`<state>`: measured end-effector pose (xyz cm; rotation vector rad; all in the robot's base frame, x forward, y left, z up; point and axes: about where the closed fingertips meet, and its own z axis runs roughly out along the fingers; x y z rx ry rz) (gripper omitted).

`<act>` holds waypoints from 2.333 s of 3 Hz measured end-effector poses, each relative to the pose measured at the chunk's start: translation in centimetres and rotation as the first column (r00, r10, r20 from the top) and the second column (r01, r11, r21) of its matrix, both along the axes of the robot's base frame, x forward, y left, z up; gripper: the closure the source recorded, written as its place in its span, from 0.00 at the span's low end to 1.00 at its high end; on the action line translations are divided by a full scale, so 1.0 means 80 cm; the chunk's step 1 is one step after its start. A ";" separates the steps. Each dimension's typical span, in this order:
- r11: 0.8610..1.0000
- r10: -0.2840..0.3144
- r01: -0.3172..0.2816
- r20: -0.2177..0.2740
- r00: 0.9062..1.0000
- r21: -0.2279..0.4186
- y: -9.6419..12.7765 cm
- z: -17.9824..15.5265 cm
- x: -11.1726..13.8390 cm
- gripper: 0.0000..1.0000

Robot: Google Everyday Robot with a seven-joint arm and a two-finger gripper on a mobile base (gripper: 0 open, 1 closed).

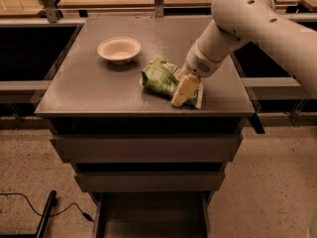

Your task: Place green jalapeno chip bag into bottom drawer

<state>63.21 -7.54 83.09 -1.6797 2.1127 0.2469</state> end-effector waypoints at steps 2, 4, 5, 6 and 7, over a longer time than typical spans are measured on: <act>1.000 0.003 -0.003 -0.010 1.000 0.002 0.003 0.005 0.000 0.86; 0.999 -0.026 0.026 -0.004 1.000 0.038 -0.031 0.056 -0.050 1.00; 0.991 -0.119 0.116 0.046 0.992 0.065 -0.084 0.146 -0.162 1.00; 0.991 -0.120 0.118 0.039 0.992 0.059 -0.084 0.142 -0.164 1.00; 0.991 -0.131 0.131 -0.009 0.991 0.017 -0.087 0.119 -0.179 1.00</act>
Offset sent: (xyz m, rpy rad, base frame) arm -0.0118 -0.0215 0.0564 0.1318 -0.0488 -0.0144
